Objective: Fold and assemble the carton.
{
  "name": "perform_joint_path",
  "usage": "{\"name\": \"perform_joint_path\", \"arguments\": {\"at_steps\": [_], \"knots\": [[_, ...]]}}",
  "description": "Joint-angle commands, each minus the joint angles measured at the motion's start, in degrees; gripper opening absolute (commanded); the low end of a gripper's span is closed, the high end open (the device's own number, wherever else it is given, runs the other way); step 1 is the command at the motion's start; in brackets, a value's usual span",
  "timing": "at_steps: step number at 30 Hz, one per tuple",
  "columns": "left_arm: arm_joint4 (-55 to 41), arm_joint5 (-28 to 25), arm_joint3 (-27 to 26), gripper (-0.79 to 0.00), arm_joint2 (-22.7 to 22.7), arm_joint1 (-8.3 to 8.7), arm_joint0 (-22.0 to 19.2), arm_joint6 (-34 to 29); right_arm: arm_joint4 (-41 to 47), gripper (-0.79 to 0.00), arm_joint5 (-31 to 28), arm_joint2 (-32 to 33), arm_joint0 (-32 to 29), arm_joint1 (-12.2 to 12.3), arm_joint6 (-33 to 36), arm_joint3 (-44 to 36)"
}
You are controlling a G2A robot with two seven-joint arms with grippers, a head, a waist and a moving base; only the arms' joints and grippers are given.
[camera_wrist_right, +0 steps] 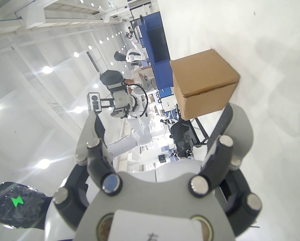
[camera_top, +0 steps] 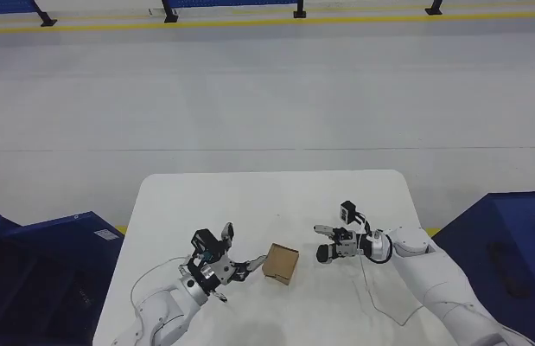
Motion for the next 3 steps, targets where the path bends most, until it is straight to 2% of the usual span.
{"name": "perform_joint_path", "arguments": {"at_steps": [1,3], "knots": [[0.00,0.00,0.00,-0.044,0.00,0.00,0.00,0.00,0.00,0.000,0.00,0.00,0.00,0.00,0.00,0.00],[0.00,0.00,0.00,-0.013,0.00,0.00,0.00,0.00,0.00,-0.001,0.00,0.00,0.00,0.00,0.00,0.00]]}}
